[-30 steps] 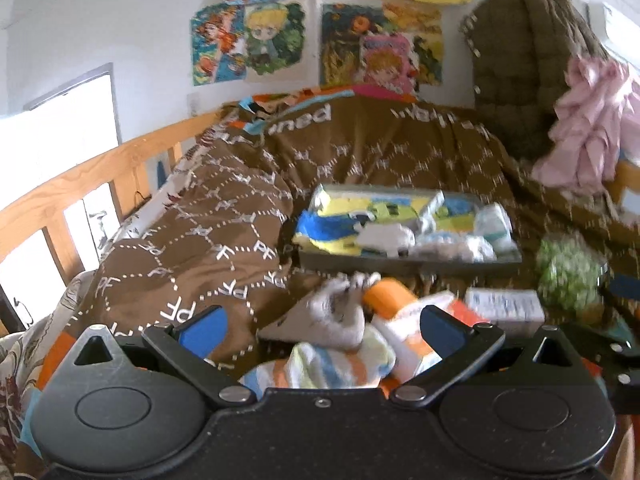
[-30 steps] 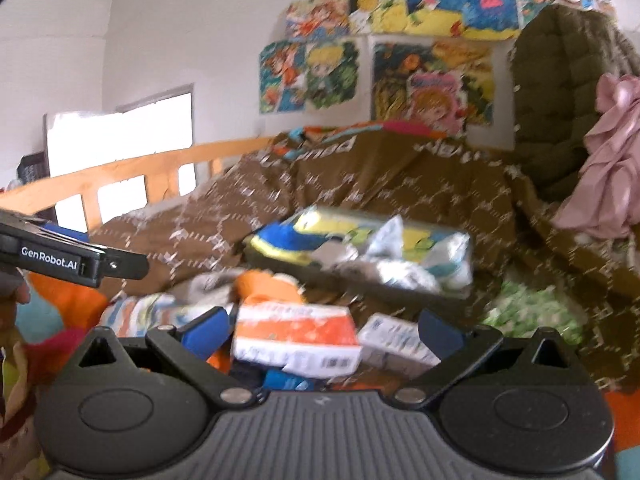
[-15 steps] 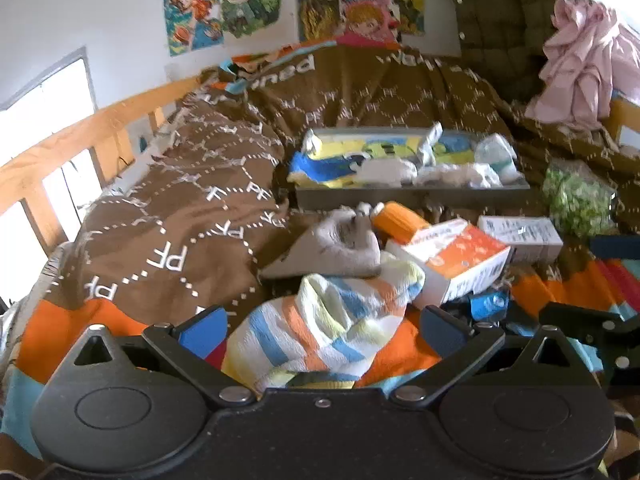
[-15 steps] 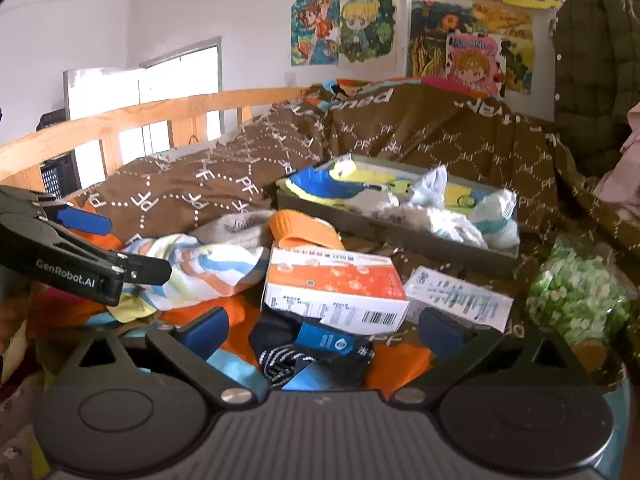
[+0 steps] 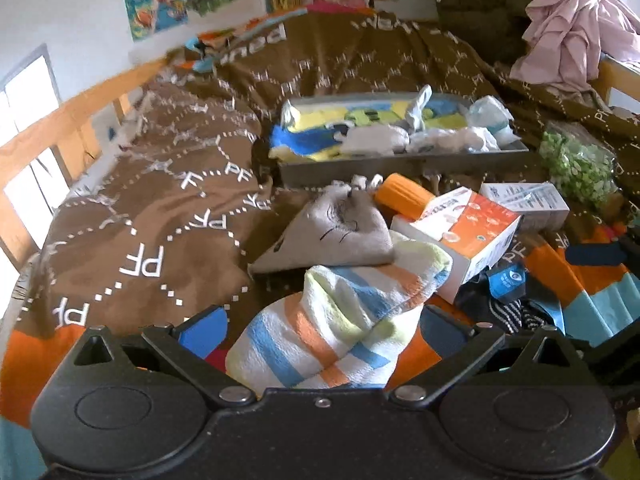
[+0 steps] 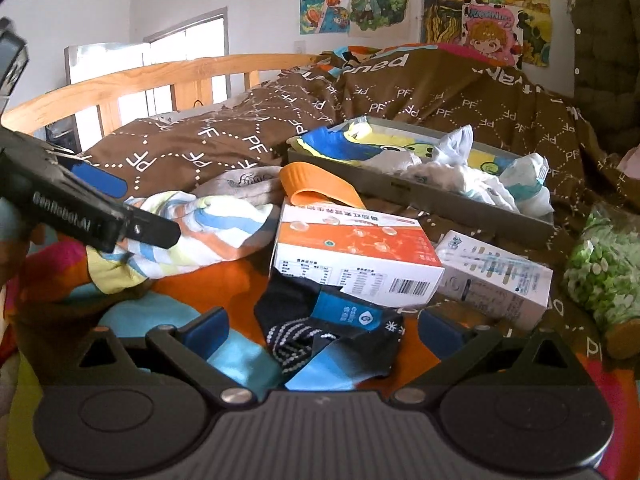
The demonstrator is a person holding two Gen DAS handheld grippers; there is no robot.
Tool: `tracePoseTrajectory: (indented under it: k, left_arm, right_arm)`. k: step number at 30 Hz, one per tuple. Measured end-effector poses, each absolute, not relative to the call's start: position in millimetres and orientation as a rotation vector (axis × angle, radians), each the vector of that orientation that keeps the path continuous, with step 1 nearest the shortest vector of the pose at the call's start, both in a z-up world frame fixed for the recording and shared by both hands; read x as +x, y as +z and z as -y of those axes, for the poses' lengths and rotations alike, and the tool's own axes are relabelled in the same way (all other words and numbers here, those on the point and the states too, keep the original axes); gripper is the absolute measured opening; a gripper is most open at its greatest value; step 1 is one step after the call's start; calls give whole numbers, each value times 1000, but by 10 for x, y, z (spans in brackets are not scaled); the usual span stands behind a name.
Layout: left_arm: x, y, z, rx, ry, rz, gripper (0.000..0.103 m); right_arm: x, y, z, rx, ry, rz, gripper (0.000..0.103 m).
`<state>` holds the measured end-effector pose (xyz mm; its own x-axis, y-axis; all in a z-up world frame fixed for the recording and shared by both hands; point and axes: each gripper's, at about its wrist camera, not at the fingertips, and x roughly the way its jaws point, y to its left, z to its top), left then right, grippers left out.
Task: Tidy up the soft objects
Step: 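Move both open tools back over the pile toward the striped towel and sock, then grasp the striped towel with the left tool while the right tool grasps the black-blue sock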
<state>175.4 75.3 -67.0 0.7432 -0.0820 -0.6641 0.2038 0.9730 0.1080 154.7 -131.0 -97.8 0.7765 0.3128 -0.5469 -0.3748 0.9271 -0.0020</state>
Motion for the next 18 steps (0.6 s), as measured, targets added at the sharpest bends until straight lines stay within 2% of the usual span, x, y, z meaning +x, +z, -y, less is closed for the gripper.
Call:
tracePoseTrajectory:
  k: [12,18]
  left_arm:
    - [2074,-790,-1056,-24,-181,-867,102]
    - [2079,-892,-940,0,-176,-894,86]
  right_arm:
    - [1645,-1067,1323,-70,375,-619,101]
    - [1690,-1113,1331,-23,394,-665,95]
